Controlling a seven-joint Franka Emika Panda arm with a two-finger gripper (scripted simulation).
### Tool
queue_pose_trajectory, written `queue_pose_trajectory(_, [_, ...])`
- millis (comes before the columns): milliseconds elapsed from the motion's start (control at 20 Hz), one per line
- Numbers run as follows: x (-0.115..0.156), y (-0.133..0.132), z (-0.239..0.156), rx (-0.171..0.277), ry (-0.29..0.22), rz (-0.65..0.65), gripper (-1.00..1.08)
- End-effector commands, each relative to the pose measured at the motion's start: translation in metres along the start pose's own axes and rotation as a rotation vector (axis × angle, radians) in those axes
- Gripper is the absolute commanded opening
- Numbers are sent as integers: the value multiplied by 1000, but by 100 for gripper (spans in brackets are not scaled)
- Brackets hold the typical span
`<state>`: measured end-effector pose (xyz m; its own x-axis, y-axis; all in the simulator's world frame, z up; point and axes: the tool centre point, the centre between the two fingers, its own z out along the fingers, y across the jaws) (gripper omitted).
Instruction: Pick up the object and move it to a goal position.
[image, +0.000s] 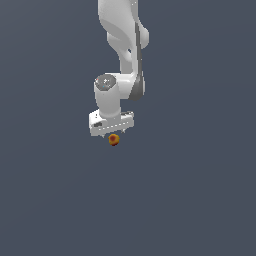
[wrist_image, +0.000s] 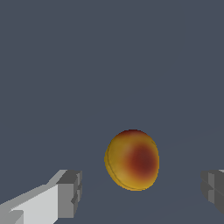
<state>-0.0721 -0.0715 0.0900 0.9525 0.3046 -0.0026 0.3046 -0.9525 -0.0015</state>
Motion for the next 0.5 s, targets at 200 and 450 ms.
queue_pose_trajectory(200, [-6,2,5,-2,3,-25,100])
queue_pose_trajectory(450, [-6,2,10,-1,2,-21,100])
